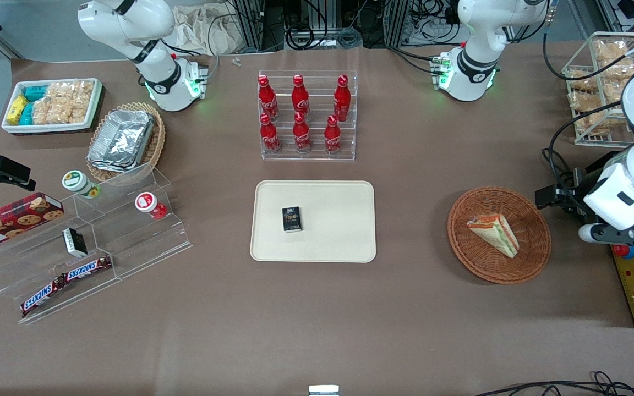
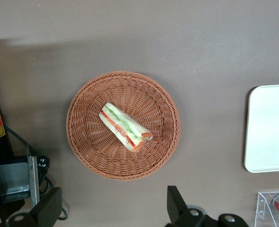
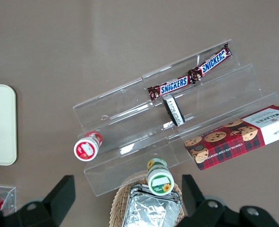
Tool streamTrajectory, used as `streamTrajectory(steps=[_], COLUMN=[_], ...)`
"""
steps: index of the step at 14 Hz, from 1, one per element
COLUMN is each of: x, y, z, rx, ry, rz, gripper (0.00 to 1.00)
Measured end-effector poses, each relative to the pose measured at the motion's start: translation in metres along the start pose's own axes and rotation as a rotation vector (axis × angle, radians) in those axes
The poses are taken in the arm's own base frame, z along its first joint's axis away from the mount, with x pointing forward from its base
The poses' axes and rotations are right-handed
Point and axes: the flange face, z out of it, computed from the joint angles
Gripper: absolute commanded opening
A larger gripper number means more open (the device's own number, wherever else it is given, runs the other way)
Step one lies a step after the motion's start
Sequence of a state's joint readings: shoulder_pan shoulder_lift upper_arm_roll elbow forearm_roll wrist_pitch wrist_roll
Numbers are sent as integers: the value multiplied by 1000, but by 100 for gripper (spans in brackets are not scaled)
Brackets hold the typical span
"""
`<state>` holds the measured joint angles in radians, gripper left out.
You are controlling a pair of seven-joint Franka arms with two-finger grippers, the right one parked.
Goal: Place sandwich from basket to tray
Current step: 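Move the left gripper down over the sandwich in the wicker basket, then close the left gripper on the triangular sandwich and lift it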
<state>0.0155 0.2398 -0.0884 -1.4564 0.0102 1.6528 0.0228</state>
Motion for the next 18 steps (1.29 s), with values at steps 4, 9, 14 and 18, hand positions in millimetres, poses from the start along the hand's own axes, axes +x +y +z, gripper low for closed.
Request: streamTrajectory(steps=[4, 9, 14, 18], x=[0, 0, 7, 4], y=[0, -5, -9, -15], z=[2, 20, 104, 191], rx=[0, 4, 37, 16], ry=[-5, -41, 19, 46], rz=[0, -238, -683, -1023], gripper=[100, 100, 100, 100])
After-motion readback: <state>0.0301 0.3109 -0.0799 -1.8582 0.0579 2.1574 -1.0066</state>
